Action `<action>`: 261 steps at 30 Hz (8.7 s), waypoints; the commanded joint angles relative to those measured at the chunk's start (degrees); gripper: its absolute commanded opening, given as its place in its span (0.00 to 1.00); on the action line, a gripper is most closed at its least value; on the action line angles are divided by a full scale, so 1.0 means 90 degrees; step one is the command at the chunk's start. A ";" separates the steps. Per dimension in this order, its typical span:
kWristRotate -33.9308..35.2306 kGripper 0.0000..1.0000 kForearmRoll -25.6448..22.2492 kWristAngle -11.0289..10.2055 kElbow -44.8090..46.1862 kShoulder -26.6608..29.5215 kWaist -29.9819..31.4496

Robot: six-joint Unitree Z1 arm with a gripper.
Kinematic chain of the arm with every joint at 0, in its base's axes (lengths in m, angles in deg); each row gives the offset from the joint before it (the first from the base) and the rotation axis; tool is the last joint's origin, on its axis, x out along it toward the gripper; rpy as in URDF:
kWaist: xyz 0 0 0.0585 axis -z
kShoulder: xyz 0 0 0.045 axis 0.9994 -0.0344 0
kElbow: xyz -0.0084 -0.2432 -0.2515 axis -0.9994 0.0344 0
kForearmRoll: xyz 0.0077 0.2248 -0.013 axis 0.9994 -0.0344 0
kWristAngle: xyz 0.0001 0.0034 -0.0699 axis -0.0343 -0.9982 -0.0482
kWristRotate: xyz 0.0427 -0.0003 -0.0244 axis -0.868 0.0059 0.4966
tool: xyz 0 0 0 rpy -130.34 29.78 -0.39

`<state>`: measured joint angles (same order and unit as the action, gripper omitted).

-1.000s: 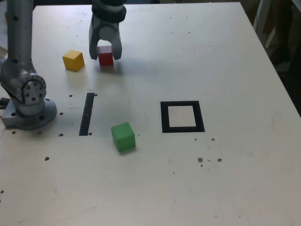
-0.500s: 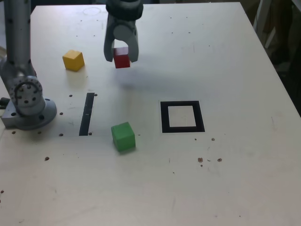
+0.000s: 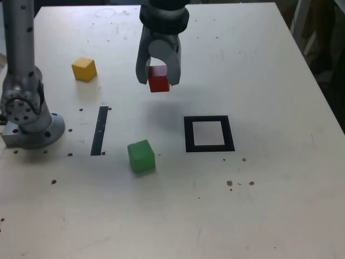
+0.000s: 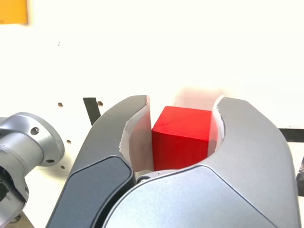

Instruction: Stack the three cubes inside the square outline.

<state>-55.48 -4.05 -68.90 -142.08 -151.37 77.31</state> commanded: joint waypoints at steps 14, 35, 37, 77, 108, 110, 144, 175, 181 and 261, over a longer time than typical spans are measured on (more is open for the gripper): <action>0.0898 0.31 -0.0225 0.0383 -0.0565 -0.0191 0.1182; 0.1422 0.31 -0.0127 0.0527 -0.1357 -0.1313 0.1596; 0.1443 0.31 -0.0077 0.0541 -0.1369 -0.1391 0.1581; 0.1413 1.00 0.0326 0.0621 -0.1064 -0.1395 0.1375; 0.0251 1.00 -0.0702 -0.0415 0.0893 0.1367 -0.2018; 0.0024 1.00 -0.0639 -0.0463 0.0952 0.1413 -0.2197; 0.0590 1.00 0.0143 -0.0196 0.1881 0.1236 -0.5019; 0.0492 0.95 0.0898 -0.0424 0.2202 0.0345 -0.5802; 0.0490 0.93 0.1114 -0.0421 0.2290 0.0166 -0.5943; 0.0133 0.30 0.0255 0.0580 0.1635 0.0690 -0.3180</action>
<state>-54.64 -1.13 -64.00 -126.98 -145.80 47.29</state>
